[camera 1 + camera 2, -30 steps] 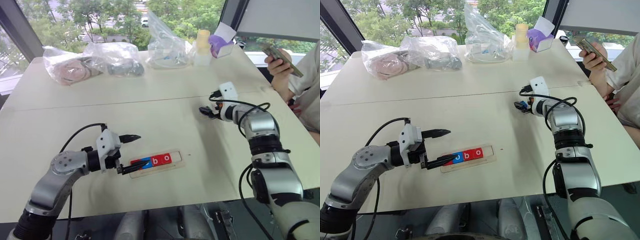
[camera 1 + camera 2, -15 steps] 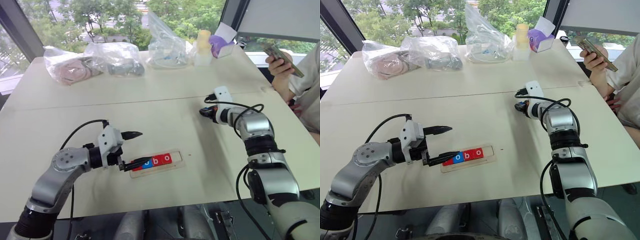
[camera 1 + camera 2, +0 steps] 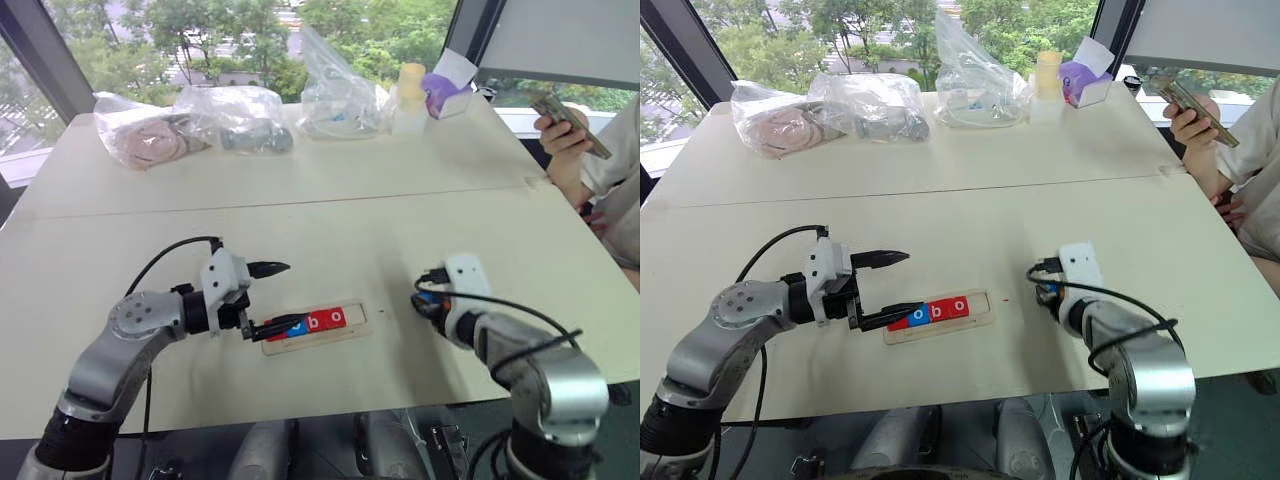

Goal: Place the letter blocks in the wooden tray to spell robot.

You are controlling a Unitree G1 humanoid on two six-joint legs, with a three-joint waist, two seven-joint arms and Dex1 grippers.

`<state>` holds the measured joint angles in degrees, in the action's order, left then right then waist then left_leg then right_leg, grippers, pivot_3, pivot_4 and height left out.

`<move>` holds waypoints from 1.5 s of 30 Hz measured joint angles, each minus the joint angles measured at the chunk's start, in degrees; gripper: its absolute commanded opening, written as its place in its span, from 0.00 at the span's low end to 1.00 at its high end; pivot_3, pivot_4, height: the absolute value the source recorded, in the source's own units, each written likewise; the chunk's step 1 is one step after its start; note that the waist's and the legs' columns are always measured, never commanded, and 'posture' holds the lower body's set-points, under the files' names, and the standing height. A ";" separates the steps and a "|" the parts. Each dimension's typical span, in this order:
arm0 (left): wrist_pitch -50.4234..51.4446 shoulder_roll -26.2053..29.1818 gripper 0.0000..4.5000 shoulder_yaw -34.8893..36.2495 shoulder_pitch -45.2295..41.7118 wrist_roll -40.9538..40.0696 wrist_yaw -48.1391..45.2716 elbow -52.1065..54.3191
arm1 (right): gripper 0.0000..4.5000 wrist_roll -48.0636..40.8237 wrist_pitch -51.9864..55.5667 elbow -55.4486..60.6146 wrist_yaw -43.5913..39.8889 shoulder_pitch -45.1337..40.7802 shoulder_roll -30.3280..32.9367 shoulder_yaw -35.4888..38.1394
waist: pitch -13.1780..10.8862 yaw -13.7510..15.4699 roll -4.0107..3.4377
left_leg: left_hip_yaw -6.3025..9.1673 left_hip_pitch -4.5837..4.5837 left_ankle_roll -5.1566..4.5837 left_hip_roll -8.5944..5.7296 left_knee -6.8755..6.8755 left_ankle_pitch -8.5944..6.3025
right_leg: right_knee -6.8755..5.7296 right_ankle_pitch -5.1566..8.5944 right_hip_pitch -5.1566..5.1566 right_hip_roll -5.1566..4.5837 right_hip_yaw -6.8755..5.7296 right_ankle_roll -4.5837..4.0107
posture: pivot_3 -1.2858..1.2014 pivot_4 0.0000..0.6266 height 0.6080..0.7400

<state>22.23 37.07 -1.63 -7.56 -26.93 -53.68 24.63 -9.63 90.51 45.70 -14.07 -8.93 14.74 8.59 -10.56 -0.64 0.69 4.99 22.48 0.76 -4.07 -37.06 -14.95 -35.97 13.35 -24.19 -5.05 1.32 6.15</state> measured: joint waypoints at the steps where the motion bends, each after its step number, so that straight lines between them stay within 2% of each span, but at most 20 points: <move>1: -0.01 -0.08 1.00 -0.04 -0.23 0.00 -0.17 -0.10 | 0.37 -0.60 0.30 0.44 0.40 0.27 -0.03 0.15 | 0.00 -0.01 0.00 | 0.00 -0.01 0.00 0.00 0.00 0.00 | 0.00 0.00 0.00 0.00 0.00 0.00 | 0.52 0.24 1.00; 2: -0.01 -0.15 1.00 -0.16 -0.48 0.03 -0.32 -0.32 | 0.49 -0.92 0.43 0.58 0.74 0.30 -0.02 0.24 | 0.00 -0.02 0.00 | 0.00 -0.01 0.00 0.01 0.00 0.00 | -0.01 0.00 0.00 0.01 0.00 0.00 | 0.52 0.24 1.00; 4: -0.01 -0.30 1.00 -0.61 -1.14 0.07 -0.45 -0.98 | 0.68 -2.04 1.00 0.60 0.98 0.07 0.04 0.45 | 0.00 -0.01 0.00 | 0.01 -0.01 0.00 0.01 0.01 0.00 | -0.02 -0.02 0.00 0.02 -0.01 0.04 | 0.52 0.24 1.00; 6: -0.02 -0.38 1.00 -1.02 -1.60 0.12 -0.49 -1.35 | 0.95 -3.57 1.37 0.48 0.75 -0.58 0.40 0.41 | 0.00 -0.02 0.02 | 0.00 -0.01 0.00 0.00 0.00 0.01 | -0.01 -0.07 0.00 0.01 0.00 0.12 | 0.52 0.24 1.00; 7: -0.05 -0.41 1.00 -1.10 -1.66 0.12 -0.51 -1.37 | 0.99 -4.78 1.50 0.16 0.19 -1.11 2.03 -0.23 | -0.01 -0.04 0.01 | -0.02 -0.01 0.00 0.00 -0.01 0.01 | -0.01 -0.07 0.00 0.00 0.01 0.13 | 0.52 0.24 1.00; 10: -0.08 -0.40 1.00 -1.09 -1.65 0.16 -0.46 -1.47 | 0.99 -7.44 1.56 -1.82 -2.73 -3.02 9.33 -1.59 | -0.03 0.04 0.02 | -0.03 0.01 0.00 -0.01 -0.04 0.01 | 0.02 -0.01 0.02 -0.02 0.00 0.02 | 0.52 0.24 1.00; 12: -0.13 -0.51 1.00 -1.11 -1.67 0.21 -0.33 -1.50 | 0.99 -9.99 -1.91 -5.69 -9.19 -6.08 18.96 -3.93 | -0.14 -0.05 -0.06 | -0.11 0.03 -0.01 -0.02 -0.06 0.01 | 0.04 -0.01 0.01 -0.03 0.03 0.02 | 0.52 0.24 1.00; 15: -0.20 -0.62 1.00 -1.10 -1.56 0.23 0.06 -1.49 | 0.99 -12.01 -16.07 -13.94 -23.12 -9.63 33.44 -5.94 | -0.16 -0.11 -0.02 | -0.11 0.02 -0.02 0.03 0.03 0.01 | 0.13 0.00 0.06 0.02 -0.03 0.17 | 0.52 0.24 1.00; 19: -0.28 -0.47 1.00 -0.95 -0.16 0.24 0.32 -1.34 | 0.99 -8.69 -37.27 -24.43 -37.41 -9.56 43.62 -13.29 | -0.16 -0.08 0.03 | -0.10 0.03 -0.15 0.04 0.06 -0.07 | 0.19 0.01 0.08 0.00 -0.08 0.38 | 0.52 0.24 1.00; 22: -0.28 -0.01 1.00 -0.82 0.80 0.22 0.36 -1.06 | 0.99 -5.29 -53.59 -33.52 -48.00 -9.74 46.13 -17.97 | -0.17 -0.09 0.02 | -0.15 0.06 -0.16 0.02 0.05 -0.08 | 0.32 -0.01 0.10 -0.03 -0.02 0.37 | 0.52 0.24 1.00; 25: -0.27 0.08 1.00 -0.54 1.08 0.16 0.36 -0.75 | 0.99 -4.42 -59.01 -35.14 -51.05 -10.08 46.04 -19.27 | -0.17 0.05 0.02 | -0.11 0.06 -0.15 0.02 0.02 -0.08 | 0.33 -0.01 0.12 -0.05 0.00 0.32 | 0.52 0.24 1.00; 26: -0.27 1.35 1.00 0.60 3.39 -0.11 -0.06 0.83 | 0.99 -1.86 -68.48 -41.29 -54.43 -12.14 45.05 -21.12 | -0.18 -0.29 0.05 | -0.14 0.02 -0.14 0.04 0.04 -0.09 | 0.44 -0.04 0.17 -0.02 0.02 0.27 | 0.52 0.24 1.00; 31: -0.28 2.27 1.00 1.81 5.53 -0.76 -0.99 1.33 | 0.99 1.69 -78.56 -48.95 -57.88 -14.06 42.45 -22.67 | -0.20 0.06 0.02 | -0.10 0.03 -0.14 0.03 0.01 -0.08 | 0.43 -0.04 0.18 -0.04 0.01 0.25 | 0.52 0.24 1.00; 38: -0.74 2.29 1.00 2.56 5.54 -0.82 -1.43 1.31 | 0.26 2.64 -84.66 -51.79 -60.00 -14.28 40.27 -22.68 | -0.19 -0.15 0.02 | -0.09 -0.03 -0.13 0.04 0.01 -0.08 | 0.43 -0.08 0.23 -0.03 0.04 0.19 | 0.52 0.24 1.00; 42: -1.61 2.29 1.00 2.56 5.54 -0.79 -2.05 0.97 | 0.25 2.71 -84.15 -51.12 -59.69 -14.24 39.80 -22.44 | -0.18 -0.08 0.02 | -0.08 -0.05 -0.12 0.04 0.00 -0.08 | 0.42 -0.03 0.25 -0.03 0.03 0.06 | 0.52 0.24 1.00; 45: -1.93 2.30 1.00 2.56 5.54 -0.76 -2.59 0.53 | 0.25 1.09 -79.03 -47.03 -58.63 -14.21 36.98 -22.22 | -0.21 -0.12 -0.04 | -0.08 -0.02 -0.12 0.06 0.02 -0.08 | 0.40 -0.06 0.18 -0.03 0.06 0.10 | 0.52 0.24 1.00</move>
<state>20.29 39.37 0.93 -2.02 -27.68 -56.28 25.16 -8.54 11.48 -1.33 -72.71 -23.13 51.71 -13.63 -10.78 -0.76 0.65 4.91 22.46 0.64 -4.01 -37.04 -15.03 -35.56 13.30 -24.01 -5.09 1.38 6.25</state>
